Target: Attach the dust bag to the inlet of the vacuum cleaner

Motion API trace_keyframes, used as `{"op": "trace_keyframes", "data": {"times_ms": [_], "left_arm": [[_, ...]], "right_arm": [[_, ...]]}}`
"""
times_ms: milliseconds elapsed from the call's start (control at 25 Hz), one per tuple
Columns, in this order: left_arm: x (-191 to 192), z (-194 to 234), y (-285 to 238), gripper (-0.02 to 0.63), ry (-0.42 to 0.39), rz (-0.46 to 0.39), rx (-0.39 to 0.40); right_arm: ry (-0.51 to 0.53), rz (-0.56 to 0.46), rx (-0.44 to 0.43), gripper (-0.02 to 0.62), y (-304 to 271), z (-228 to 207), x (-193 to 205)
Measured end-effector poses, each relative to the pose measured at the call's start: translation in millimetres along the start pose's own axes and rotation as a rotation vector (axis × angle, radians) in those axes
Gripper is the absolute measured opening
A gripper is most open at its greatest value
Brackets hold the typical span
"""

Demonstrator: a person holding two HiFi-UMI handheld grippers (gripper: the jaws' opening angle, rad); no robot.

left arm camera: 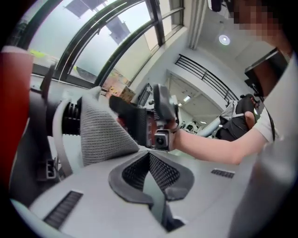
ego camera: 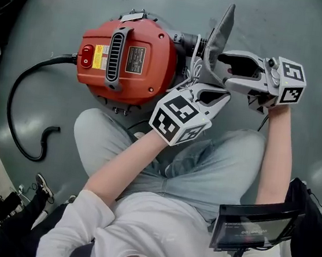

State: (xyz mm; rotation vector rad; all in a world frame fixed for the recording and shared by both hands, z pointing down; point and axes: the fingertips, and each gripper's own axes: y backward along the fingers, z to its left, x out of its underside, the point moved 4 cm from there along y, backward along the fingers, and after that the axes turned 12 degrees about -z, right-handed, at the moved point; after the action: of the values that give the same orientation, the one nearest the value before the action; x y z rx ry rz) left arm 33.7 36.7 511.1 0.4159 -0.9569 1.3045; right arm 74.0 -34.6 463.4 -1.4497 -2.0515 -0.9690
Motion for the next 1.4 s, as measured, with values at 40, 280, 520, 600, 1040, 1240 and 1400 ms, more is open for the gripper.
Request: {"op": "trace_keyframes", "data": {"times_ms": [40, 280, 520, 600, 1040, 1240, 1400], "left_arm": [[-1, 4, 3, 0.006, 0.007, -0.012, -0.011], [-5, 13, 8, 0.006, 0.000, -0.017, -0.028], [-61, -46, 56, 0.006, -0.045, -0.112, 0.184], [-100, -41, 100, 0.006, -0.067, -0.204, 0.183], [-159, 35, 192, 0.006, 0.310, -0.397, 0.327], [-142, 18, 167, 0.006, 0.112, -0.157, 0.277], [-144, 19, 166, 0.006, 0.147, -0.162, 0.293]], "right_arm": [[0.024, -0.041, 0.041, 0.272, 9, -2, -8], [0.446, 0.237, 0.449, 0.272, 42, -57, 22], [0.604, 0.369, 0.331, 0.273, 7, -57, 30], [0.655, 0.394, 0.307, 0.275, 3, -50, 23], [0.698, 0.507, 0.255, 0.275, 0, -54, 17], [0.633, 0.365, 0.263, 0.278, 10, -67, 27], [0.718, 0.511, 0.285, 0.290, 14, -70, 19]]}}
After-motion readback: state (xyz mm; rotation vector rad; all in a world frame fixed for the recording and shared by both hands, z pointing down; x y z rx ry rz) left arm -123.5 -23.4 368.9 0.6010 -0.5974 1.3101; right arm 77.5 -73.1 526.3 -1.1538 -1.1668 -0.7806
